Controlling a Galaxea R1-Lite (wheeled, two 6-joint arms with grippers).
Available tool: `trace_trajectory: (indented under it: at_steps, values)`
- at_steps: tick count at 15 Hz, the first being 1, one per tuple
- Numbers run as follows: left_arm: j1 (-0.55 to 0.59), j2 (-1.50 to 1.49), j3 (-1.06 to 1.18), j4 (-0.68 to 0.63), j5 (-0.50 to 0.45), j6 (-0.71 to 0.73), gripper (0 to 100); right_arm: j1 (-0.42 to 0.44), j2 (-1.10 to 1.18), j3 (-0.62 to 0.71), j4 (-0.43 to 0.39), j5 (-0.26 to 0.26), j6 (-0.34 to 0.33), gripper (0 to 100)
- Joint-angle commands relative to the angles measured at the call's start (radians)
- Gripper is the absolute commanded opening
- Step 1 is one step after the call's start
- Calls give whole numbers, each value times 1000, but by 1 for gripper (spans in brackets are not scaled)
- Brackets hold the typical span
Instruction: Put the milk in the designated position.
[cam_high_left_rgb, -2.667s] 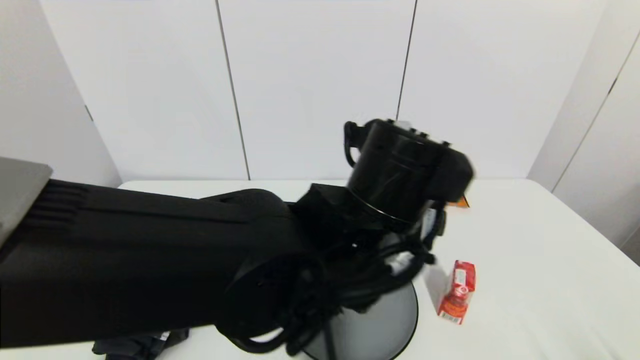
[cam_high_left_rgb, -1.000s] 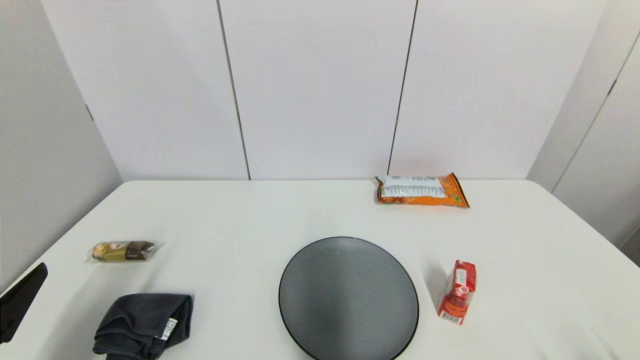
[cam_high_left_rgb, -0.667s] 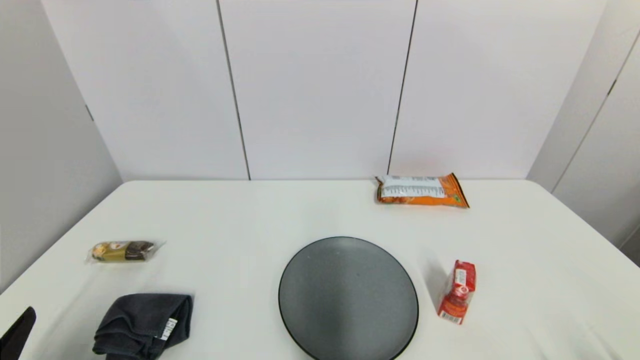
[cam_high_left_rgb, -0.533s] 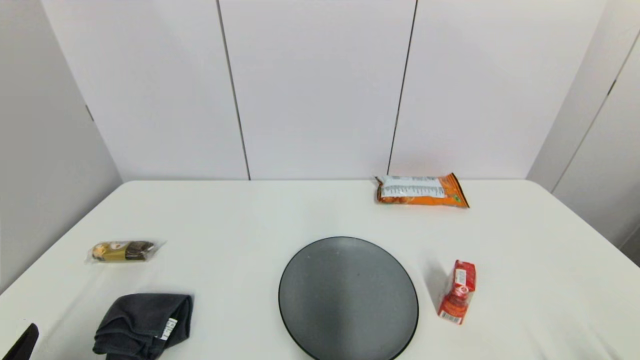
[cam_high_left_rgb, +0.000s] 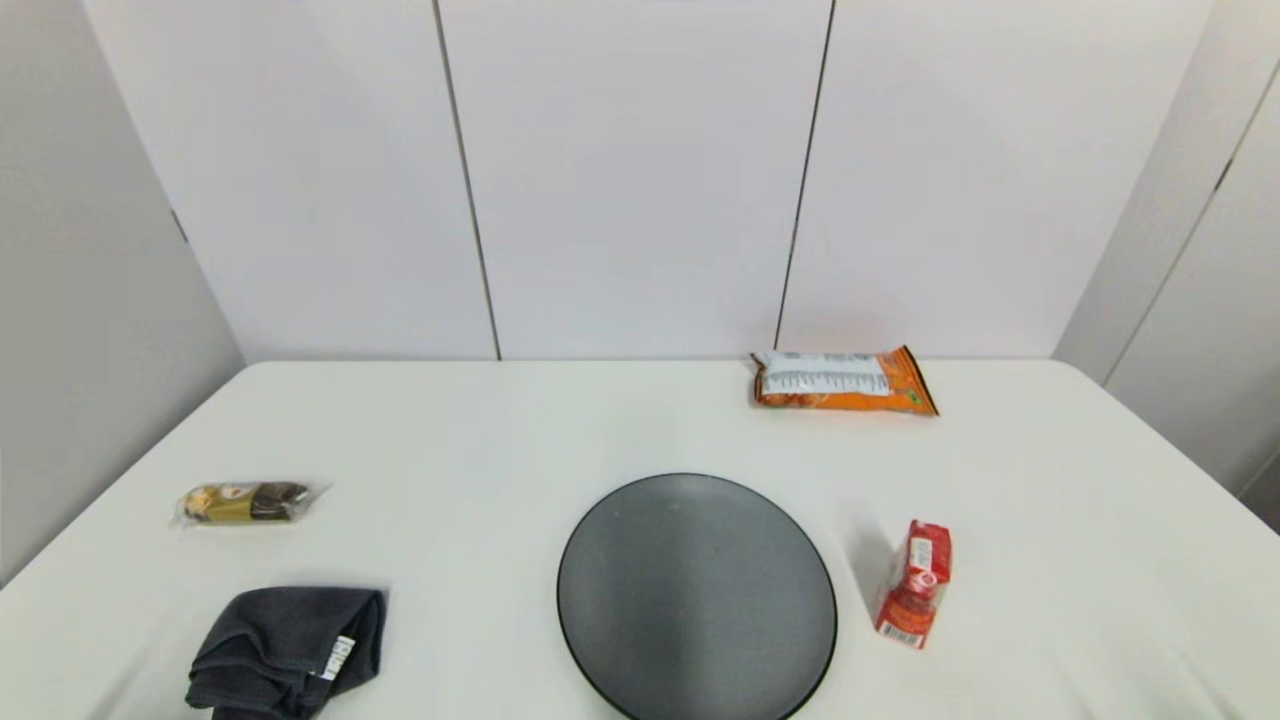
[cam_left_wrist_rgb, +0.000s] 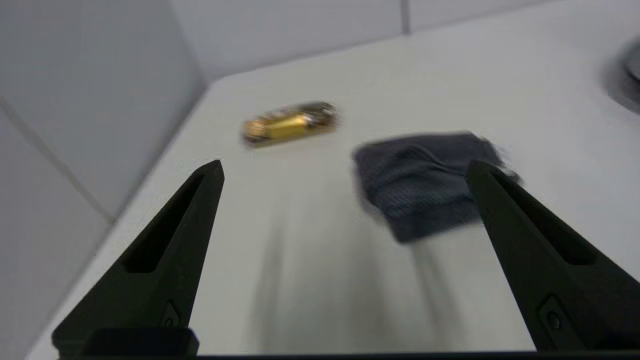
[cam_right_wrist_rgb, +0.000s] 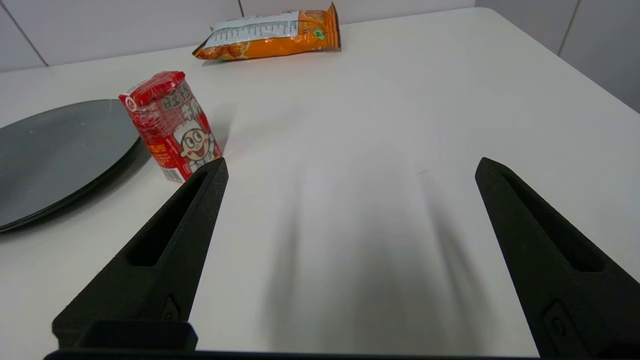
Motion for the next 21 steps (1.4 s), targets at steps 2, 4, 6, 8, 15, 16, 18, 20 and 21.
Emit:
trace_trajectory:
  at_steps: [2,4,6,8,15,16,18,20,21]
  values:
    - [1,-20,1,32,-18,-46,100,0,1,0,0,0,1,100]
    - [1,-20,1,40,-8,-152,100,0,1,0,0,0,0,100]
    - [1,-20,1,37,35,-203,100,0,1,0,0,0,0,100]
    - [1,-20,1,35,51,-250,100,-1,1,0,0,0,0,100]
    - [1,-20,1,35,51,-255,100,0,1,0,0,0,0,100]
    - [1,-20,1,35,51,-255,100,0,1,0,0,0,0,100]
    - [1,-20,1,35,51,-255,100,0,1,0,0,0,0,100]
    - [1,-20,1,35,51,-255,100,0,1,0,0,0,-2,100]
    - [1,-20,1,35,51,-255,100,0,1,0,0,-6,9,100]
